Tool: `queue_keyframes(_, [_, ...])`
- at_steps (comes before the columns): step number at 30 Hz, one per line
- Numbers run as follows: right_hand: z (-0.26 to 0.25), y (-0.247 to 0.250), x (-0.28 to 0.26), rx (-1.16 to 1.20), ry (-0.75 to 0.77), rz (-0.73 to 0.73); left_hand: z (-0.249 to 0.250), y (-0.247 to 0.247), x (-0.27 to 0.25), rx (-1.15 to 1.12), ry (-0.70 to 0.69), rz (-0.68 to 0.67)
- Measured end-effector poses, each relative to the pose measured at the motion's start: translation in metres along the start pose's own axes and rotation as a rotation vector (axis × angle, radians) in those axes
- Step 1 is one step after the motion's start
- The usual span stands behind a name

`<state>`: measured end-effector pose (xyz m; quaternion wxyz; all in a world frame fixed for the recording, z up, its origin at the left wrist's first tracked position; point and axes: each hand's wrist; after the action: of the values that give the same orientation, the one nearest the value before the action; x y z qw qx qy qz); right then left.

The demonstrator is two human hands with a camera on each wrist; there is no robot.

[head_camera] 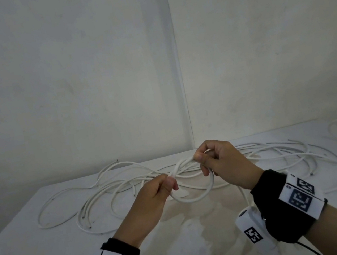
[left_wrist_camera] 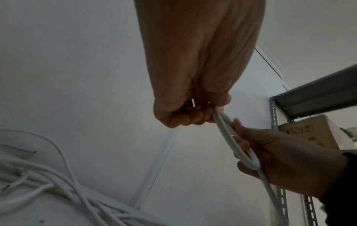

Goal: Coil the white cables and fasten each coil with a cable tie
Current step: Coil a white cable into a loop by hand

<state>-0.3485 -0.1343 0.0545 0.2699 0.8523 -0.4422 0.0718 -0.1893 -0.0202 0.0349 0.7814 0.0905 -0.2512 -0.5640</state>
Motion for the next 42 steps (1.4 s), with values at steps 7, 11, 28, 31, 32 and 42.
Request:
queue_keyframes(7, [0.003,0.003,0.002,0.037,-0.01,-0.008,0.01,-0.007,-0.004,-0.46,0.108,-0.137])
queue_keyframes(11, [0.003,0.004,0.003,0.057,-0.033,-0.033,0.017,-0.008,-0.007,-0.598,0.154,-0.172])
queue_keyframes(28, [0.044,0.037,-0.004,-0.197,0.045,0.015,0.006,0.036,-0.002,-0.963,0.112,0.205])
queue_keyframes(31, [0.064,0.047,0.0,-0.262,0.05,0.14,0.001,0.041,-0.004,-0.917,0.125,0.274])
queue_keyframes(32, [0.068,0.047,0.002,-0.332,0.056,0.147,0.002,0.039,-0.004,-0.891,0.134,0.292])
queue_keyframes(42, [0.076,-0.004,-0.001,-1.088,0.722,0.086,0.001,0.023,0.0,-0.561,0.164,0.264])
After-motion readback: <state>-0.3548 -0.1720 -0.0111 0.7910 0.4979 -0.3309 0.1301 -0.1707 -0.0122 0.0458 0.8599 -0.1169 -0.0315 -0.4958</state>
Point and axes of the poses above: each hand's wrist, its own x-axis towards the middle knuckle, its own y-axis out of the back of the hand, z = x × y, and after that the axes turned 7 degrees about -x, right-handed
